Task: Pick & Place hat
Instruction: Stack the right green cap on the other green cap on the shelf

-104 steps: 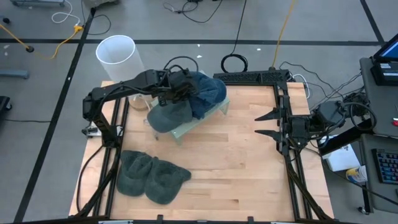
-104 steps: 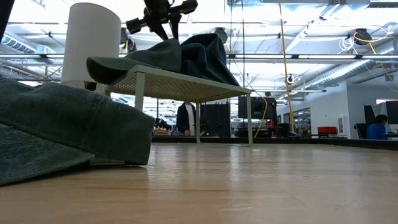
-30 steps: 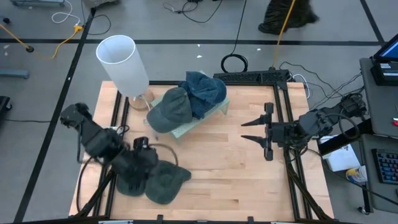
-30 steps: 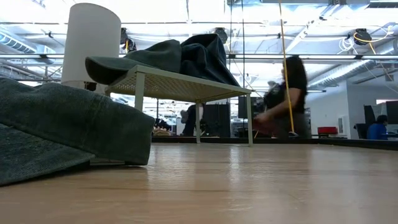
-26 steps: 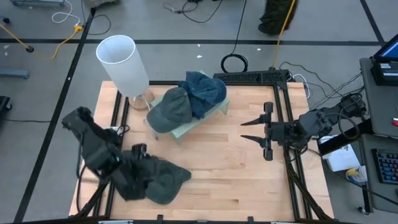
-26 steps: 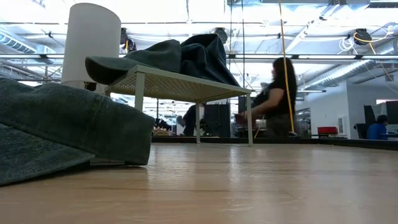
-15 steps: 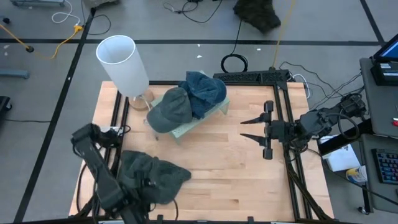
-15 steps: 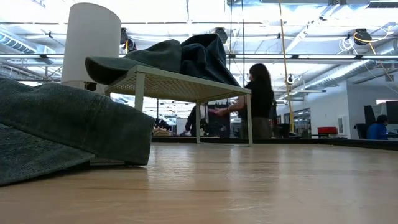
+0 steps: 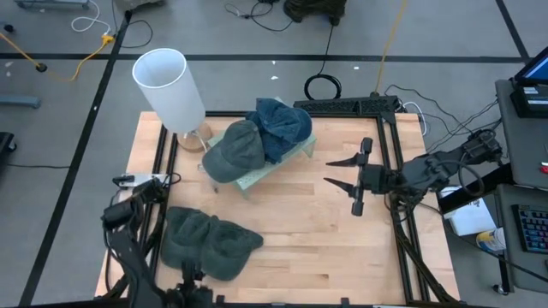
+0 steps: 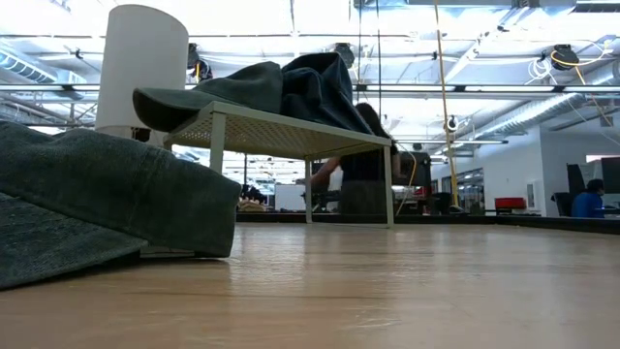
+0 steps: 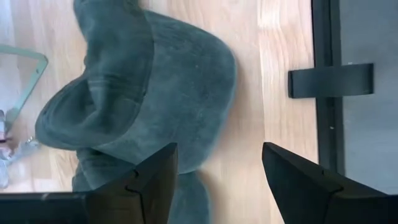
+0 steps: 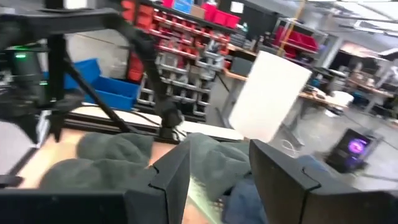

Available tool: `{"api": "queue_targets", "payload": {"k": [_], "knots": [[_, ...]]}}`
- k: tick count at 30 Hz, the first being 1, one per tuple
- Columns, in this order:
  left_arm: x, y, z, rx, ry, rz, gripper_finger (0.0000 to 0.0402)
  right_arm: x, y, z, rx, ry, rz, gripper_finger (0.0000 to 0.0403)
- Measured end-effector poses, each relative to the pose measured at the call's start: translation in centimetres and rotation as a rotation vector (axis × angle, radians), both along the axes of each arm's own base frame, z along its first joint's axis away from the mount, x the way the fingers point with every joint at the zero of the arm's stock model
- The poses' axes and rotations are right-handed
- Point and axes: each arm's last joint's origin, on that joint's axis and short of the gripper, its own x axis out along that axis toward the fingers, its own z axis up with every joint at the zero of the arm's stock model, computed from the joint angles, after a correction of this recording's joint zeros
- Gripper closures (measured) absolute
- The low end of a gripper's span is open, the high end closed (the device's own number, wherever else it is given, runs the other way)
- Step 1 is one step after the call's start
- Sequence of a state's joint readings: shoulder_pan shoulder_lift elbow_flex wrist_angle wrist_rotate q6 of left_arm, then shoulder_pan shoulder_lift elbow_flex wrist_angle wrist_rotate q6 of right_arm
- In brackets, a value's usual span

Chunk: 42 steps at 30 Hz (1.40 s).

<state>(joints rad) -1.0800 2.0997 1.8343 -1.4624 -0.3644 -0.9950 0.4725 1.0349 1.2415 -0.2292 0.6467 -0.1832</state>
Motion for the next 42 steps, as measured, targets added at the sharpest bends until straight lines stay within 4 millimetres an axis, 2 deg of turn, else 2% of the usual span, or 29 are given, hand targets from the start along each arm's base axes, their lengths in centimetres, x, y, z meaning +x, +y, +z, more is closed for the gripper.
{"api": "queue_targets", "payload": {"k": [9, 12, 18, 28, 37, 42], "knots": [[-0.6, -2.0, -5.4, 0.132, 0.076, -0.061, 0.0163, 0.2, 0.0, -0.1, -0.009, 0.005, -0.042, 0.0247], [-0.6, -2.1, -6.6, 0.17, 0.099, -0.064, 0.0163, 0.2, 0.0, -0.1, -0.007, 0.004, -0.042, 0.0247], [-0.8, -1.3, -6.8, 0.275, 0.078, 0.0, 0.0163, 0.2, 0.0, -0.1, 0.027, -0.003, -0.045, 0.0247], [-0.1, -1.1, -6.8, 0.352, -0.052, -0.069, 0.0163, 0.1, -0.2, -0.1, -0.006, 0.0, -0.097, 0.0247], [0.5, -1.0, -9.4, 0.415, 0.057, -0.11, 0.0163, 0.1, -0.2, -0.1, -0.056, 0.012, -0.09, 0.0247], [0.3, -1.2, -8.8, 0.373, 0.047, -0.064, 0.0163, 0.1, -0.2, -0.1, -0.056, 0.012, -0.085, 0.0248]]}}
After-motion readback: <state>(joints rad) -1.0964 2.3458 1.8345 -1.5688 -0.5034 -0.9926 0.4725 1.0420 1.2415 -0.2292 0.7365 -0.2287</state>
